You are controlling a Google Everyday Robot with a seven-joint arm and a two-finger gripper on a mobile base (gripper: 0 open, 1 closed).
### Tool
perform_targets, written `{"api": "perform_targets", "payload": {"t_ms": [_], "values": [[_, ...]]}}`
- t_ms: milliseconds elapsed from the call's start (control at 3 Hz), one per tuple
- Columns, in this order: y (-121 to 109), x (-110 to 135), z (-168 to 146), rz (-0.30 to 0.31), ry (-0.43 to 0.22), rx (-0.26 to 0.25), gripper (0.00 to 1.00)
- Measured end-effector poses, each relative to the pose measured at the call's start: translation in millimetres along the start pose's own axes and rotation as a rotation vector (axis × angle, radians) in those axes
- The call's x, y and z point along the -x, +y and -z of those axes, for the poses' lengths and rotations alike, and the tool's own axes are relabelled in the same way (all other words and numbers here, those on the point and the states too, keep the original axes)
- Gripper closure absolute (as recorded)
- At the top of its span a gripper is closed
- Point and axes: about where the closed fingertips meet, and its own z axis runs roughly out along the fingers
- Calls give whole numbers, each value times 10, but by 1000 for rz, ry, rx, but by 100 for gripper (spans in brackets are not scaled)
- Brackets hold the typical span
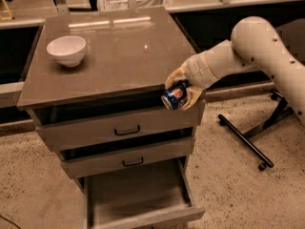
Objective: Pick pepsi can from bottom drawer and place on counter
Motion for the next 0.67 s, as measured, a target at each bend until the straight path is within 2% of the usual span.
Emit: {"api": "perform_targets", "payload": {"t_ms": [333, 667], "values": [[-85, 34, 38, -2, 8, -18, 100], [-654, 147, 225, -15, 53, -123, 100]]}}
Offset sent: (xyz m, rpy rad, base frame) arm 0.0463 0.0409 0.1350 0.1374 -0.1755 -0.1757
